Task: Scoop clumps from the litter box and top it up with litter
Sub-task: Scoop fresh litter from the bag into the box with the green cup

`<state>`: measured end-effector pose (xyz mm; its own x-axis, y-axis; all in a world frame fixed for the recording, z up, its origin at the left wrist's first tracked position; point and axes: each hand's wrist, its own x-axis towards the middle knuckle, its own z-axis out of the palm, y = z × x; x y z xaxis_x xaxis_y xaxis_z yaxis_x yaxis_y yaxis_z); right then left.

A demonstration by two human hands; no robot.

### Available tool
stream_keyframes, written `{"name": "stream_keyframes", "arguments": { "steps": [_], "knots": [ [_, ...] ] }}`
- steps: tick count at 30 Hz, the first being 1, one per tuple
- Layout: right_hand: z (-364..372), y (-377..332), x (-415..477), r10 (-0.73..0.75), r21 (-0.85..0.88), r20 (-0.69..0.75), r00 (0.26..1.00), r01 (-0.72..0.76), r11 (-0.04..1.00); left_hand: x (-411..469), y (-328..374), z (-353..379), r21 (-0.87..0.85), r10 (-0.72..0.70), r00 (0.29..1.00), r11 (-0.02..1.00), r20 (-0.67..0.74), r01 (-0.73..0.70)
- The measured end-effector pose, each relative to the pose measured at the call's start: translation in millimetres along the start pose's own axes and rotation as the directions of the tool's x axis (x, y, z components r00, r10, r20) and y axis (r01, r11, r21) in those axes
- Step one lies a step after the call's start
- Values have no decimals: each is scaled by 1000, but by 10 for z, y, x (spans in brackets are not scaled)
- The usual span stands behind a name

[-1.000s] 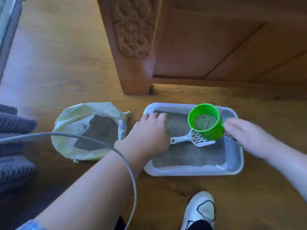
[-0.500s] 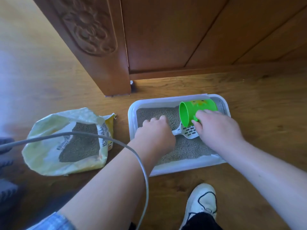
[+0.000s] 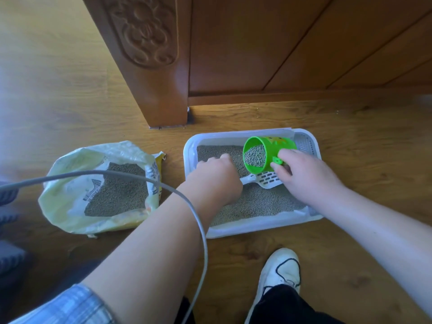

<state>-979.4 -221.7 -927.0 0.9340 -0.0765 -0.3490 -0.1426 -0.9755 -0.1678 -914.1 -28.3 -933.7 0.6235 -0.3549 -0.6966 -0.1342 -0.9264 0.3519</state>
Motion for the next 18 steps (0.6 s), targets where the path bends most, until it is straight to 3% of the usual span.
{"name": "stream_keyframes", "arguments": {
  "steps": [2,8,14,18],
  "knots": [
    [-57,47,-131,-38,17,35,999,38,999,-12,53,-24,13,12,1000,1000,5,-12],
    [-63,252,-598,-116,-197,131,984,141,970,-76,189,19,47,63,997,997,42,-65],
    [60,440,-858,60,-330,176,983,2,944,-102,359,154,85,150,982,983,115,-160],
    [157,515,-902,98,-388,140,985,-37,921,-67,500,268,98,182,976,976,122,-195]
  ]
}}
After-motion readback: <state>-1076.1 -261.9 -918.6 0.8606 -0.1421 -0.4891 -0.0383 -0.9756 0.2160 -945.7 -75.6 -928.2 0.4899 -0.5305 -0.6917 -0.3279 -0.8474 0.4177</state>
